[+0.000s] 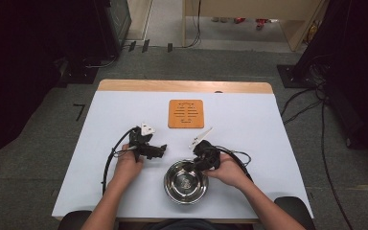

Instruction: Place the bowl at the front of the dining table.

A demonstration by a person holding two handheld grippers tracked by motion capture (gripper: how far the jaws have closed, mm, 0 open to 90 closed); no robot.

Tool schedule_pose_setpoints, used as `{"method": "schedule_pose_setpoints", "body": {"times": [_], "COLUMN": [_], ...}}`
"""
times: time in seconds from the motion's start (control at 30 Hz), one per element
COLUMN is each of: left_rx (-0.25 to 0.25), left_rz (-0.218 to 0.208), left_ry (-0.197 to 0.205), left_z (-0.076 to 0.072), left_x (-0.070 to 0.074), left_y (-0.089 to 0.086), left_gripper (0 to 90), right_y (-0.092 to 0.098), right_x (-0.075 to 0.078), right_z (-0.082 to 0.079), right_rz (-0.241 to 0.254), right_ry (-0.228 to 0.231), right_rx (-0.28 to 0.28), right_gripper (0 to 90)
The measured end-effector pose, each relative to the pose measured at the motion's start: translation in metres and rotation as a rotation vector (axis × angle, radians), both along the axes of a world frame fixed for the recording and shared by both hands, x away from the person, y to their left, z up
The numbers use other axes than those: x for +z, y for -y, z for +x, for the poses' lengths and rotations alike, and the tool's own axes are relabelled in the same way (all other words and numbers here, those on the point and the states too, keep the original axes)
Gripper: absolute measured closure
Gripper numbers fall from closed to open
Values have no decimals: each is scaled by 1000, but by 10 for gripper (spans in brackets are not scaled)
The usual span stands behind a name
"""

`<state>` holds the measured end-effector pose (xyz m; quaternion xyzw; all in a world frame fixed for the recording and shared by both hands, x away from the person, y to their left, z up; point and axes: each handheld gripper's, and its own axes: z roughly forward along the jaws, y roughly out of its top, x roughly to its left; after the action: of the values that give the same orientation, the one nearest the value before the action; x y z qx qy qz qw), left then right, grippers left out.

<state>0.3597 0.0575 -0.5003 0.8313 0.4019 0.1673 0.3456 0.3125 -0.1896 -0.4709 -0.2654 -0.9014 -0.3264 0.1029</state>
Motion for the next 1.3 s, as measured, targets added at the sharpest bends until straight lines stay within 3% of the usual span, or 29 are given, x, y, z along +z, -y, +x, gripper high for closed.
{"method": "schedule_pose_setpoints", "body": {"times": [0.13, 0.3, 0.5, 1.3], "left_rx": [-1, -2, -2, 0], "left_rz": [3, 3, 3, 0], "left_ry": [0, 0, 0, 1], "left_z": [0, 0, 0, 0], "left_x": [0, 0, 0, 0], "left_y": [0, 0, 0, 0], "left_gripper": [29, 29, 29, 29], "right_y": [1, 1, 2, 8], "right_x": [1, -2, -2, 2], "right_z": [-1, 1, 2, 7], "right_rz": [-7, -9, 2, 28], "right_ry": [2, -33, -44, -31], "right_rx": [2, -1, -5, -59], "right_gripper": [847, 864, 862, 854]}}
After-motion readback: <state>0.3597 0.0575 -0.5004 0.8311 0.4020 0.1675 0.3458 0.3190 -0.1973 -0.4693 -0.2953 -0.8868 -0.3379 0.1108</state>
